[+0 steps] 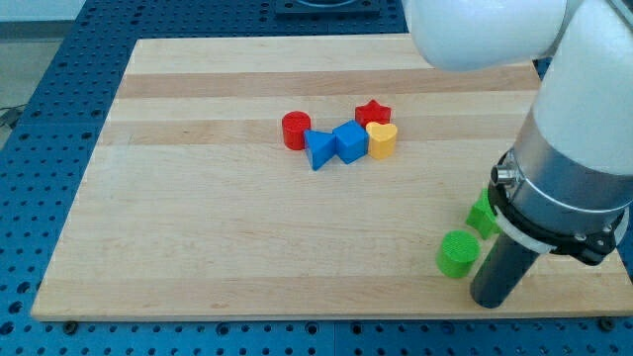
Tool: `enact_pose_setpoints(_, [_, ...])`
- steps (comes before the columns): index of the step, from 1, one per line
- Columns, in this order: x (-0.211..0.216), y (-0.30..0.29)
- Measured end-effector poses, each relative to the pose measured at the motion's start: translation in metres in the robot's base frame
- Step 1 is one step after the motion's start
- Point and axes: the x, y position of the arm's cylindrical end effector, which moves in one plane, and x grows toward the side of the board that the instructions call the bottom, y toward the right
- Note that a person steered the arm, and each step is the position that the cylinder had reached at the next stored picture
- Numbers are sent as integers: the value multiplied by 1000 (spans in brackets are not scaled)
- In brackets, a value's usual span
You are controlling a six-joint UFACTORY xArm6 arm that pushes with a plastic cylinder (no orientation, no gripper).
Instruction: Push the green circle into the blue blocks
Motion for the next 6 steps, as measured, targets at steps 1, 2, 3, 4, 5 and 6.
enact_pose_setpoints(1, [-27, -15])
enact_pose_setpoints(2, [-78, -44])
enact_pose_setpoints(3, [-126, -73])
enact_pose_setpoints(4, [-170, -97])
enact_pose_setpoints(5, [-161, -80])
enact_pose_setpoints(6, [-54, -29])
